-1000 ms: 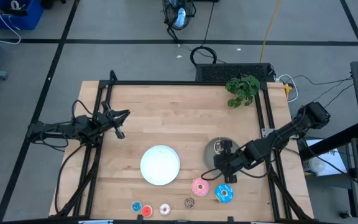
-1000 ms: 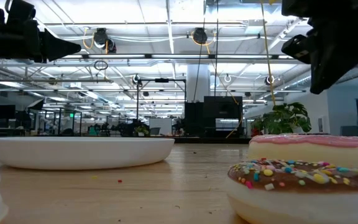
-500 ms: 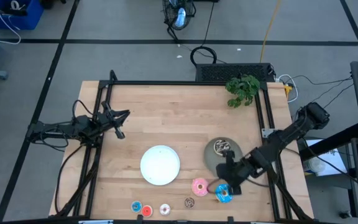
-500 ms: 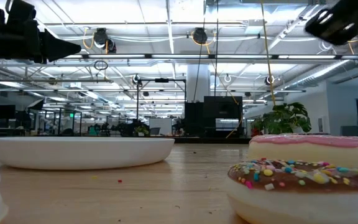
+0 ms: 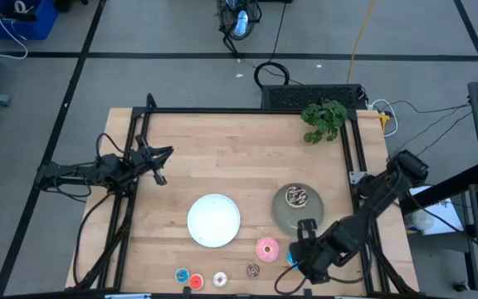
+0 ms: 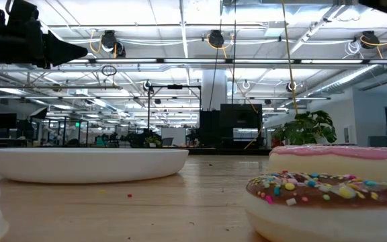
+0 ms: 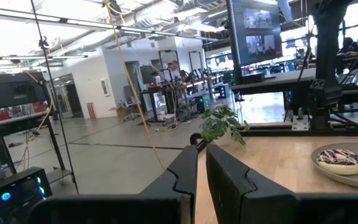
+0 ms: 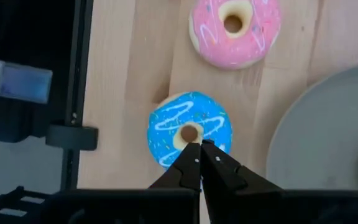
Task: Pick & Place donuts
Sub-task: Put the large blue donut on the gray plate
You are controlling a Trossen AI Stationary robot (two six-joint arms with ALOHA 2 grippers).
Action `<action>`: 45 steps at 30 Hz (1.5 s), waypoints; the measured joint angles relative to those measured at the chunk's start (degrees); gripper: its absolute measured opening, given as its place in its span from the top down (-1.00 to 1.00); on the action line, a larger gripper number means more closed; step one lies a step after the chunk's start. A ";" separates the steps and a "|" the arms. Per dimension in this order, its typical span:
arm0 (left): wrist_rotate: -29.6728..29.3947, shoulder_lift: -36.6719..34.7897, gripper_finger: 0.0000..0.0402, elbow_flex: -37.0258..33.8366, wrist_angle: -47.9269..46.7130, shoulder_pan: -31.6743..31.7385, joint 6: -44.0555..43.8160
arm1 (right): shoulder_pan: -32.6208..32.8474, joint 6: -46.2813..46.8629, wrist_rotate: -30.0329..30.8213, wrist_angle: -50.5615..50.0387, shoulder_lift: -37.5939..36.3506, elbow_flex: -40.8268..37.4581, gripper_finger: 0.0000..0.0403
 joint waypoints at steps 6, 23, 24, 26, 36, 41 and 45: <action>-0.02 0.00 0.79 0.00 0.01 0.01 0.87 | -0.02 -4.63 0.06 0.27 0.40 0.00 1.00; -0.04 0.02 0.79 0.00 0.00 0.02 0.29 | -0.37 -7.65 3.04 6.75 0.37 -0.21 0.59; -0.04 0.00 0.79 0.00 0.00 0.02 0.28 | -0.35 -7.91 3.04 7.13 0.37 -0.40 0.50; -0.04 0.00 0.79 0.00 0.00 0.02 0.26 | -0.35 -8.57 3.06 7.05 0.37 -0.84 0.33; -0.04 0.01 0.79 0.00 0.00 0.00 0.02 | -1.16 -7.05 3.04 7.07 0.37 -3.47 -0.14; -0.04 0.00 0.79 0.00 0.00 0.01 0.02 | -1.10 -7.98 2.86 7.48 0.37 -6.92 -0.17; -0.04 0.02 0.79 0.00 0.00 -0.01 0.04 | -1.12 -8.03 2.86 10.67 0.37 -9.13 -0.17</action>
